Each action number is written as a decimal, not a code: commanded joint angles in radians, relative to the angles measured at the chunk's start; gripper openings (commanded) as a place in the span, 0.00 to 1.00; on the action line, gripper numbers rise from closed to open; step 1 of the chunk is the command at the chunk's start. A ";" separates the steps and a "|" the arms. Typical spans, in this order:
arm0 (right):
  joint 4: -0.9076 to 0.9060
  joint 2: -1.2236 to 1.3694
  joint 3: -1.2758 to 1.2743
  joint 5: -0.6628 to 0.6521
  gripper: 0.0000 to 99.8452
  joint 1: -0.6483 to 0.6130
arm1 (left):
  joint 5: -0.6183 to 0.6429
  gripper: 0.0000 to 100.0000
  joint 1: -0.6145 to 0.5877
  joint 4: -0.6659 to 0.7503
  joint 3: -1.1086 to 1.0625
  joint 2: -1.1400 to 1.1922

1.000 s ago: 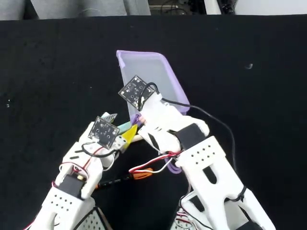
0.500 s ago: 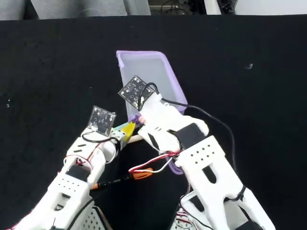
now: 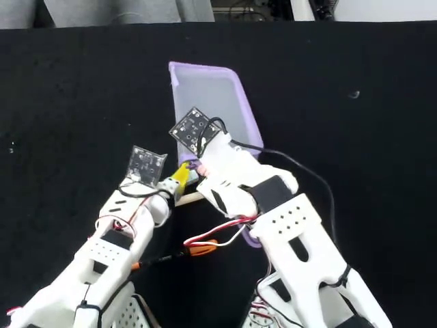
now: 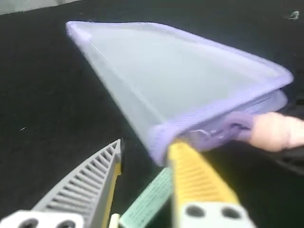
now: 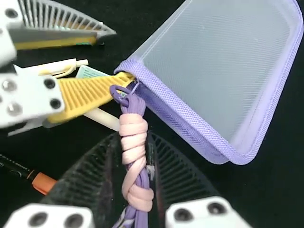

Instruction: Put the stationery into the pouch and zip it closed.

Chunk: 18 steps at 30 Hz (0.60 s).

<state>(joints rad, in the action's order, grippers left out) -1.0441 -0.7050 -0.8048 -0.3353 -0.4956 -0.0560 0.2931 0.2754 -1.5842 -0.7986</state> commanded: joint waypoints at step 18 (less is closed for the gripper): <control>-0.095 -0.007 0.067 0.000 0.01 0.083 | -0.114 0.03 -0.068 0.023 0.081 0.002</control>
<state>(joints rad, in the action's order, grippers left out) -1.0963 -0.7050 -0.8048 -0.3337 -0.4910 -0.1649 0.2731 0.2831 -1.5689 -0.7986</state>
